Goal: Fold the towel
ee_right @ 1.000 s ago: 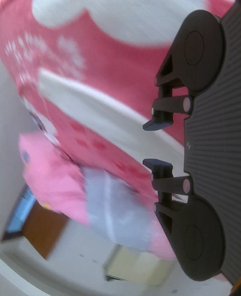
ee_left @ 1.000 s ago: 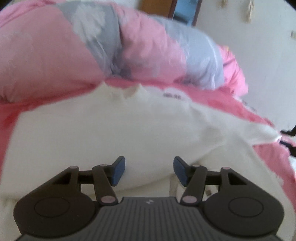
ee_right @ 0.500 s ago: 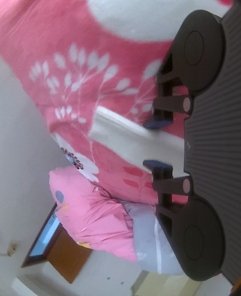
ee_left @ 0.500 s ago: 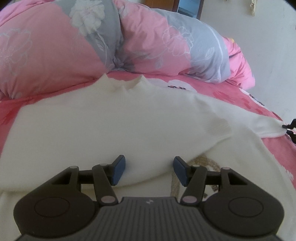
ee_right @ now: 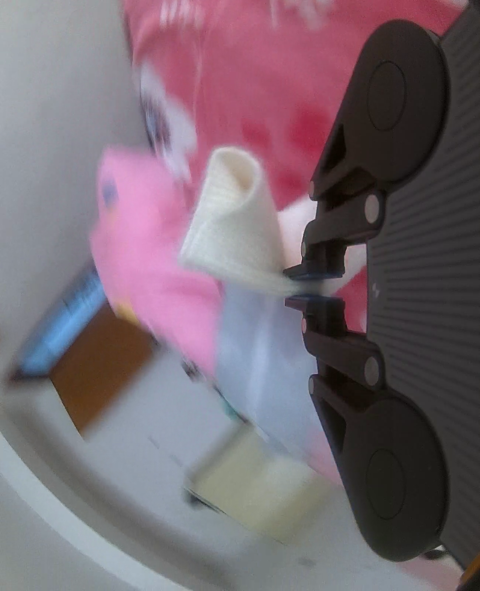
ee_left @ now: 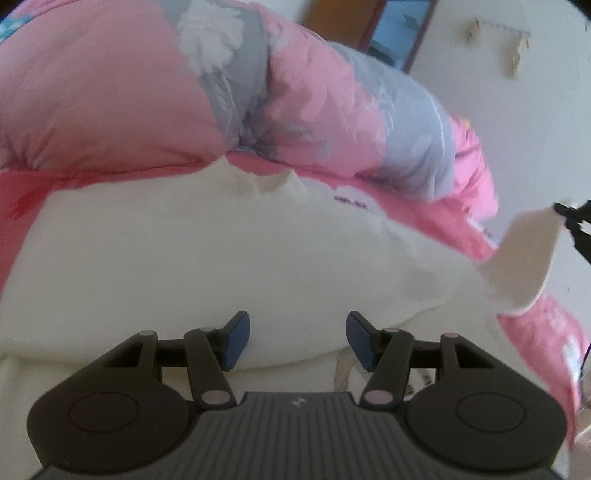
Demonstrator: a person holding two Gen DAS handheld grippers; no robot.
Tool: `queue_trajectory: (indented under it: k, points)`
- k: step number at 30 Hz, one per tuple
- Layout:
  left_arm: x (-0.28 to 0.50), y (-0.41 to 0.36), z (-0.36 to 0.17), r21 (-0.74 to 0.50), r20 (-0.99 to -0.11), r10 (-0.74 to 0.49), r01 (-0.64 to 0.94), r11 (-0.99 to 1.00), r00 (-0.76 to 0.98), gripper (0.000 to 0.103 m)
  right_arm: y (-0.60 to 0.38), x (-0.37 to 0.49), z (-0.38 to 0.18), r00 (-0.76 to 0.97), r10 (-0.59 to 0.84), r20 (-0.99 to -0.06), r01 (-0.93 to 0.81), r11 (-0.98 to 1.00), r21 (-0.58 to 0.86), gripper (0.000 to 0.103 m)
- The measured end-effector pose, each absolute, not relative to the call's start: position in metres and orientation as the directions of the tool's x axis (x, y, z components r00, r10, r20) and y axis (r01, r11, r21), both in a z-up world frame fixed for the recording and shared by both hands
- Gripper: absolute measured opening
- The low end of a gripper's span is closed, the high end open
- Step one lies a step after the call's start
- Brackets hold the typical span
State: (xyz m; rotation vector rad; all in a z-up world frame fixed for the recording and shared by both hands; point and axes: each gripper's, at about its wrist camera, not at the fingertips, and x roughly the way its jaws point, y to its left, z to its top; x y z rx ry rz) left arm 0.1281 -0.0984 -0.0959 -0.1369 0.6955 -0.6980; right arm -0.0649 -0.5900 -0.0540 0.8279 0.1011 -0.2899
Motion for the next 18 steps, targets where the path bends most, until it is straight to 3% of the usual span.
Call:
queue_trajectory:
  k: [5,9,16,18]
  points:
    - [0.122,-0.069,-0.088,-0.379,-0.493,-0.655,0.537,0.754,0.573,0.062,-0.489,-0.002,-0.042,0.974,0.025,-0.225,0.128,0.759,0.639,0.007]
    - [0.119,-0.054,-0.089,-0.419,-0.469,-0.672,0.525,0.741,0.573,0.064,-0.398,0.045,-0.064,0.931,0.166,-0.325,0.033,0.848,0.529,0.007]
    - [0.122,-0.049,-0.098,-0.474,-0.461,-0.690,0.503,0.723,0.558,0.064,-0.306,0.078,-0.128,0.754,0.236,-0.613,-0.021,0.941,0.337,0.016]
    - [0.124,-0.052,-0.099,-0.489,-0.452,-0.702,0.505,0.711,0.551,0.064,-0.304,0.065,-0.125,0.756,0.247,-0.606,-0.042,0.943,0.331,0.020]
